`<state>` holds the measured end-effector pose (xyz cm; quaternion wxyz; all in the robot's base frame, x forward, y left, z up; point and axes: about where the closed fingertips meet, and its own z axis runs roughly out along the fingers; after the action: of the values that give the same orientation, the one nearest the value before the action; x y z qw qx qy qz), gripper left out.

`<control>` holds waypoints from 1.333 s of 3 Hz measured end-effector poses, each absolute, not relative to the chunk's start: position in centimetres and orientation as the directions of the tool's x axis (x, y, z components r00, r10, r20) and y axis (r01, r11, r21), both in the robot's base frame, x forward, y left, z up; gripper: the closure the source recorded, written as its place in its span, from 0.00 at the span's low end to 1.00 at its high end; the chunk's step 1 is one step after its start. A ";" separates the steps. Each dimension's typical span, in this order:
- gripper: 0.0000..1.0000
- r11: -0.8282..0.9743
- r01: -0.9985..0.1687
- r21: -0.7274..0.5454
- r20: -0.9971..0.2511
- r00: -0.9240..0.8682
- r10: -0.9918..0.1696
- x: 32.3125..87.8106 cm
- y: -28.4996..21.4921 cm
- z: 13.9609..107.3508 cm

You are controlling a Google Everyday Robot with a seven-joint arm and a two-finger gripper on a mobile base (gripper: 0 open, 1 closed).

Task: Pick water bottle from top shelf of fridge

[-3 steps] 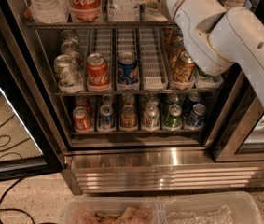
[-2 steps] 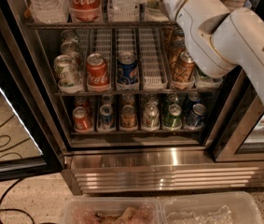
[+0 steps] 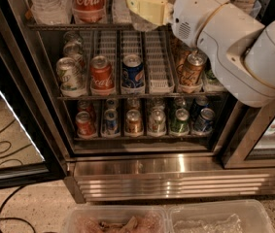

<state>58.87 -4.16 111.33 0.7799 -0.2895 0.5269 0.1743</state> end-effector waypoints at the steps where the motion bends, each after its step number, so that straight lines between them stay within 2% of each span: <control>1: 1.00 0.723 -0.661 -0.198 -0.969 0.244 -0.042 52.8 -3.9 109.4; 2: 1.00 0.708 -0.689 -0.155 -0.984 0.168 -0.052 49.6 -3.9 108.1; 3: 1.00 0.707 -0.690 -0.154 -0.985 0.167 -0.052 49.6 -3.9 107.9; 4: 1.00 0.697 -0.709 -0.109 -0.994 0.093 -0.061 47.6 -4.1 106.7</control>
Offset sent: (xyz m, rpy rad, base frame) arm -0.2086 -0.0024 -0.0656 -0.0467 0.5075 0.2036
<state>47.57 -4.14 106.67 0.6728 -0.3060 0.6291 0.2406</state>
